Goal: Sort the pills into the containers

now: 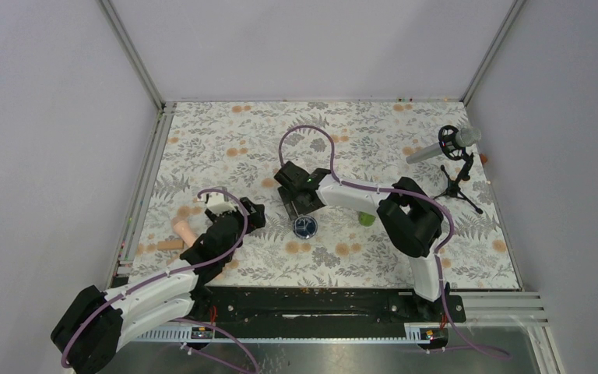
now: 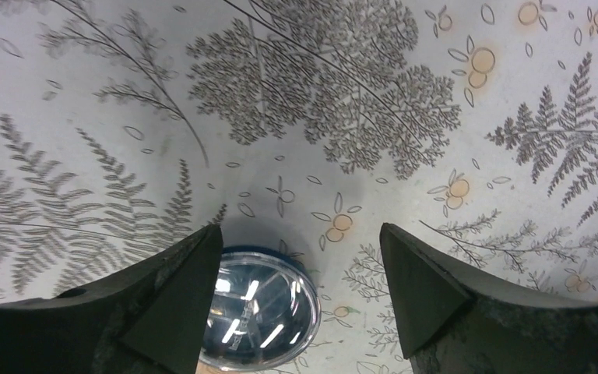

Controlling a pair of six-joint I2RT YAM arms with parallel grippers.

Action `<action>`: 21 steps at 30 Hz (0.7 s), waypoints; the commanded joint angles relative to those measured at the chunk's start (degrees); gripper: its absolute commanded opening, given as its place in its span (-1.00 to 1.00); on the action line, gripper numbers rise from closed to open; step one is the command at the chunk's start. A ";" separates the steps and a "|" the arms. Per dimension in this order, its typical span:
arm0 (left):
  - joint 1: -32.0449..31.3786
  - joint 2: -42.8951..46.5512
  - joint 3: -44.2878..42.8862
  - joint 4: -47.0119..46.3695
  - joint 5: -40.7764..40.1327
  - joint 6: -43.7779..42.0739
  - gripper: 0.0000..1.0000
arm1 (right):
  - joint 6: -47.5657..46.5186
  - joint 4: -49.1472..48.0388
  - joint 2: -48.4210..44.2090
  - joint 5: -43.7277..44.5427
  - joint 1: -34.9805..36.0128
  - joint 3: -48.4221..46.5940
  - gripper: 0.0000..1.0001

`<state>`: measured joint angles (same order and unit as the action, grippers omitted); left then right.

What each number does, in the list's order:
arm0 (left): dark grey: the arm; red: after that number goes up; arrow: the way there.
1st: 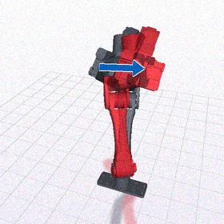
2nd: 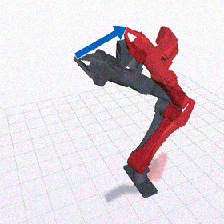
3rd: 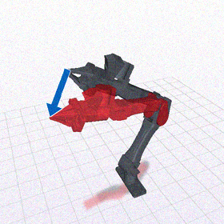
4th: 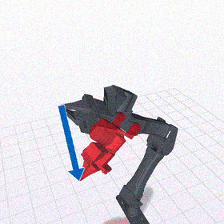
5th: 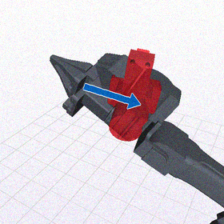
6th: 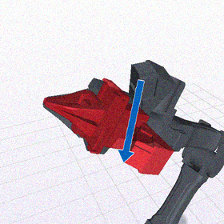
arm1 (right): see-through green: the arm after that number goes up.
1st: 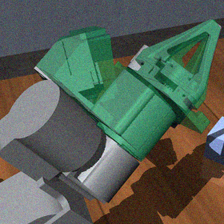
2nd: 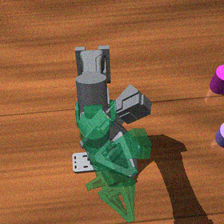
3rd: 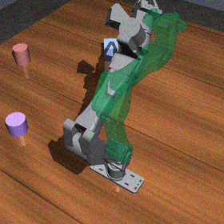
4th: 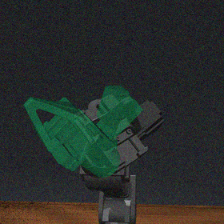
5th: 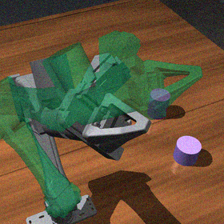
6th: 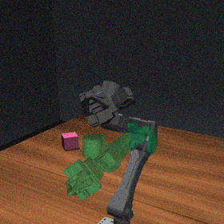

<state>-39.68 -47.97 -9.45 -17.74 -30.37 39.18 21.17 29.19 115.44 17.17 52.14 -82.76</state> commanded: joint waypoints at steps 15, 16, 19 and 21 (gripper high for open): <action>0.13 -0.78 -0.43 0.76 7.61 2.22 0.59 | 3.14 10.90 -9.52 1.26 0.29 11.92 0.34; 0.15 -0.90 -0.55 0.96 7.69 2.14 0.58 | 3.13 10.93 -10.24 0.38 0.32 12.81 0.31; 0.13 -1.38 -0.74 0.90 7.78 1.53 0.57 | 1.96 11.65 -11.80 -1.80 0.34 14.15 0.27; 0.13 -1.59 -0.74 0.56 7.85 0.82 0.56 | 0.17 11.26 -12.65 -5.60 0.33 15.04 0.26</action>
<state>-39.68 -49.04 -7.90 -15.79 -23.92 41.10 22.98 38.89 106.67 17.15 52.14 -69.08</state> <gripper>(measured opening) 0.787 0.637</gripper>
